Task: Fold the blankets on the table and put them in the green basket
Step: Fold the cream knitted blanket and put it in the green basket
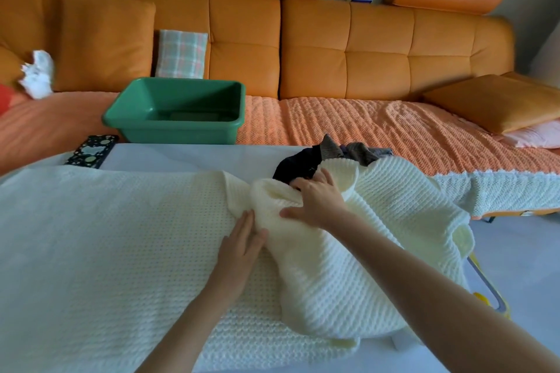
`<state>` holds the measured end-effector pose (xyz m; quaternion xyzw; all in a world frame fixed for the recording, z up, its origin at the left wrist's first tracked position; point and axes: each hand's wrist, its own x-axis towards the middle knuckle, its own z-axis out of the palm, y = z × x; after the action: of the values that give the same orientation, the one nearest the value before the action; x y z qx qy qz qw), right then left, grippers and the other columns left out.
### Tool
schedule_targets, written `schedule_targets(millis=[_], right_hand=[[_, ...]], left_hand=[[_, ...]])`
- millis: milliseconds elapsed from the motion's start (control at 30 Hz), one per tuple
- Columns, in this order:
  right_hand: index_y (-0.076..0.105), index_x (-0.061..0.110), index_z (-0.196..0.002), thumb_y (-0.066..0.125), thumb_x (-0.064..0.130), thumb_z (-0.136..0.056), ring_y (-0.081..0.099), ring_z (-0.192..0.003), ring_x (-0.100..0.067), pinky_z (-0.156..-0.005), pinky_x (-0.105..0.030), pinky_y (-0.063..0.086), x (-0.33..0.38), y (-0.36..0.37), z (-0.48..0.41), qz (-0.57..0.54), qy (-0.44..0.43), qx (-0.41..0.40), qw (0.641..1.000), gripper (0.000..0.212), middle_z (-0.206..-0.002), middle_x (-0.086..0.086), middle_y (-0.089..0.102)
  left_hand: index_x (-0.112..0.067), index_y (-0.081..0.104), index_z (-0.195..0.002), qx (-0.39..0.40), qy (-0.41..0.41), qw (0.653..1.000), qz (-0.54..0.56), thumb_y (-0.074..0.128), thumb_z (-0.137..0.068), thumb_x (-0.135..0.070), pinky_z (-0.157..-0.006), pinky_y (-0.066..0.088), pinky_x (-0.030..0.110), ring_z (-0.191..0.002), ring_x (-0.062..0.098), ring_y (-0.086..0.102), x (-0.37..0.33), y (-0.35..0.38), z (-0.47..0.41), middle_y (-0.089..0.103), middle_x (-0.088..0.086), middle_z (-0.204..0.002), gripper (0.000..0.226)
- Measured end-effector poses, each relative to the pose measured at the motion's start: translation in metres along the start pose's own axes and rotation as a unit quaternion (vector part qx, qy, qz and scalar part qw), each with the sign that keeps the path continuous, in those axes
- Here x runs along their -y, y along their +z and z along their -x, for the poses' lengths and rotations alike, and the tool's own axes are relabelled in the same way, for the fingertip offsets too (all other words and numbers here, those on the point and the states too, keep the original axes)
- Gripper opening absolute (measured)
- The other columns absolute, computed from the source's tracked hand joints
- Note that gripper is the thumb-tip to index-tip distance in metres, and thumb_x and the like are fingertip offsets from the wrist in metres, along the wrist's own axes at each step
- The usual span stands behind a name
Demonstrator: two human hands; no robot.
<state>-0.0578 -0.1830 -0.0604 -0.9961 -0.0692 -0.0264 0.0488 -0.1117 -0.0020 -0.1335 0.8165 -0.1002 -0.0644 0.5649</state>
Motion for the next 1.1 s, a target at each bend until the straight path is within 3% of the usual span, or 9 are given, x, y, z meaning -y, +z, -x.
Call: schedule_targets(millis=[133, 300, 433, 533, 633, 733, 800, 1000, 1100], right_hand=[[0.068, 0.021, -0.102, 0.062, 0.031, -0.087, 0.057, -0.103, -0.025, -0.081, -0.031, 0.042, -0.018, -0.025, -0.021, -0.110, 0.082, -0.149, 0.979, 0.019, -0.098, -0.002, 0.068], [0.068, 0.019, -0.091, 0.059, 0.028, -0.087, 0.061, -0.093, -0.033, -0.085, -0.043, 0.048, -0.084, -0.081, -0.067, -0.125, 0.237, -0.278, 0.922, 0.013, -0.095, -0.011, 0.070], [0.060, 0.015, -0.121, 0.058, 0.014, -0.086, 0.045, -0.122, -0.034, -0.103, -0.046, 0.038, -0.123, -0.068, -0.081, -0.046, 0.333, -0.116, 0.935, 0.035, -0.127, -0.016, 0.055], [0.050, 0.021, -0.134, 0.050, 0.010, -0.090, 0.024, -0.137, -0.031, -0.114, -0.046, 0.021, -0.103, -0.063, -0.068, -0.124, 0.250, -0.130, 0.951, 0.046, -0.147, -0.010, 0.035], [0.049, 0.028, -0.133, 0.044, 0.043, -0.092, 0.017, -0.140, -0.022, -0.116, -0.044, 0.013, -0.055, -0.062, -0.022, -0.141, 0.095, -0.202, 0.965, 0.045, -0.151, 0.002, 0.030], [0.023, 0.040, -0.144, 0.030, 0.084, -0.068, -0.008, -0.145, -0.017, -0.118, -0.047, 0.001, -0.016, -0.034, 0.038, -0.056, 0.001, -0.050, 0.997, 0.088, -0.156, 0.010, 0.001], [0.010, 0.041, -0.147, 0.036, 0.082, -0.068, -0.017, -0.144, -0.017, -0.118, -0.050, -0.002, -0.015, -0.005, 0.059, -0.035, 0.019, 0.042, 0.998, 0.093, -0.155, 0.012, -0.017], [0.049, 0.026, -0.133, 0.058, 0.051, -0.079, 0.029, -0.138, -0.016, -0.109, -0.035, 0.024, -0.077, -0.017, 0.089, -0.200, 0.092, -0.199, 0.955, 0.060, -0.152, 0.003, 0.028], [0.036, 0.018, -0.142, 0.059, 0.067, -0.073, 0.018, -0.142, -0.027, -0.114, -0.047, 0.016, -0.140, -0.031, 0.103, -0.155, 0.260, -0.244, 0.922, 0.088, -0.153, -0.007, 0.027]], left_hand=[[-0.038, 0.004, -0.147, 0.064, 0.002, 0.998, 0.015, 0.033, -0.089, -0.060, -0.118, 0.001, 0.041, -0.142, 0.004, -0.005, -0.021, 0.005, -0.019, -0.005, -0.017, -0.155, 0.068], [-0.043, 0.001, -0.145, 0.110, 0.033, 0.993, 0.032, 0.029, -0.093, -0.053, -0.103, 0.005, 0.019, -0.127, -0.021, 0.002, -0.061, 0.020, -0.056, -0.015, -0.020, -0.152, 0.060], [-0.039, 0.010, -0.146, 0.109, 0.050, 0.990, 0.067, 0.031, -0.092, -0.055, -0.114, 0.005, 0.036, -0.142, 0.004, -0.001, -0.077, 0.038, -0.089, -0.006, -0.013, -0.156, 0.060], [-0.030, 0.029, -0.145, 0.099, 0.043, 0.993, 0.053, 0.035, -0.096, -0.047, -0.113, 0.010, 0.031, -0.142, 0.004, 0.008, -0.065, 0.045, -0.095, 0.010, -0.009, -0.156, 0.052], [-0.034, 0.044, -0.135, 0.033, 0.069, 0.993, 0.092, 0.036, -0.098, -0.037, -0.110, 0.019, 0.017, -0.137, -0.002, 0.022, -0.047, 0.031, -0.085, 0.030, -0.014, -0.149, 0.037], [-0.044, 0.047, -0.117, 0.034, 0.052, 0.991, 0.117, 0.041, -0.098, -0.026, -0.092, 0.028, -0.001, -0.126, -0.006, 0.038, -0.035, 0.015, -0.072, 0.047, -0.024, -0.131, 0.027], [-0.038, 0.046, -0.118, 0.023, 0.040, 0.989, 0.139, 0.043, -0.098, -0.021, -0.086, 0.030, -0.004, -0.120, -0.007, 0.044, -0.031, 0.014, -0.061, 0.049, -0.023, -0.127, 0.027], [-0.049, 0.012, -0.140, 0.033, 0.150, 0.988, 0.003, 0.029, -0.094, -0.051, -0.111, -0.003, 0.019, -0.136, -0.012, -0.014, -0.047, 0.023, -0.027, -0.009, -0.026, -0.152, 0.050], [-0.045, 0.007, -0.143, 0.150, 0.148, 0.950, -0.232, 0.018, -0.089, -0.062, -0.114, -0.010, 0.030, -0.136, -0.003, -0.023, -0.045, 0.045, -0.015, -0.016, -0.020, -0.153, 0.057]])
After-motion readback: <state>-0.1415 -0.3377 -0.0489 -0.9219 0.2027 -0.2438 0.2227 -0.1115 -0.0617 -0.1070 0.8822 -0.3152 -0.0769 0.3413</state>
